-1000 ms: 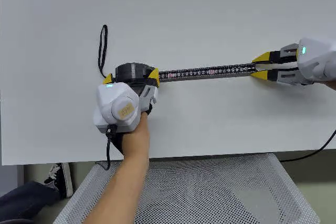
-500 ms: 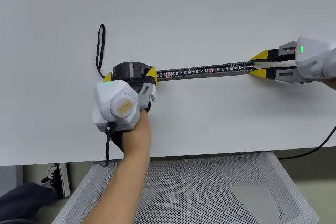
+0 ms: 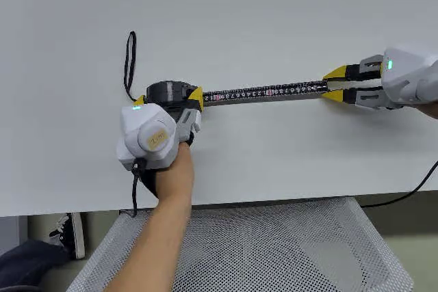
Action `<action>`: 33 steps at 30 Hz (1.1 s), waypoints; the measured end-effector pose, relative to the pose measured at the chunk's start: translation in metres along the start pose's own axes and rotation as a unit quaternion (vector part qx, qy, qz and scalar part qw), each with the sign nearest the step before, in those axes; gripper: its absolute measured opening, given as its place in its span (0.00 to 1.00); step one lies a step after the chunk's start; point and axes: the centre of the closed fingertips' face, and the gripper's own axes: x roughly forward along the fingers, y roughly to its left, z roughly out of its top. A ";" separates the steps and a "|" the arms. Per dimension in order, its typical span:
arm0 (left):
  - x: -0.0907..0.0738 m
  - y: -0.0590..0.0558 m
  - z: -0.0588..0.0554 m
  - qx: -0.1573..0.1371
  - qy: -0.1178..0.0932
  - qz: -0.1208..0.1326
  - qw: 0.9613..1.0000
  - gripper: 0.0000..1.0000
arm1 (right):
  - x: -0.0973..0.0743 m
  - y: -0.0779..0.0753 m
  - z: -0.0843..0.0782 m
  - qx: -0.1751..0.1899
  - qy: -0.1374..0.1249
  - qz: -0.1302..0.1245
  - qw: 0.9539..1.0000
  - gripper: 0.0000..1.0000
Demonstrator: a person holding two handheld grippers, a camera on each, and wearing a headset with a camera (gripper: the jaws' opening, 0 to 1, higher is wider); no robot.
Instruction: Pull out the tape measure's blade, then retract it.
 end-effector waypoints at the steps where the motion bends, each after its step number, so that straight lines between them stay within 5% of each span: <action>1: 0.000 0.000 0.000 0.000 -0.001 -0.001 1.000 0.60 | 0.000 0.000 0.000 0.000 0.000 0.000 1.000 0.12; 33: -0.001 -0.001 0.001 -0.010 -0.002 -0.011 1.000 0.60 | 0.010 0.003 0.021 -0.007 -0.011 0.001 1.000 0.12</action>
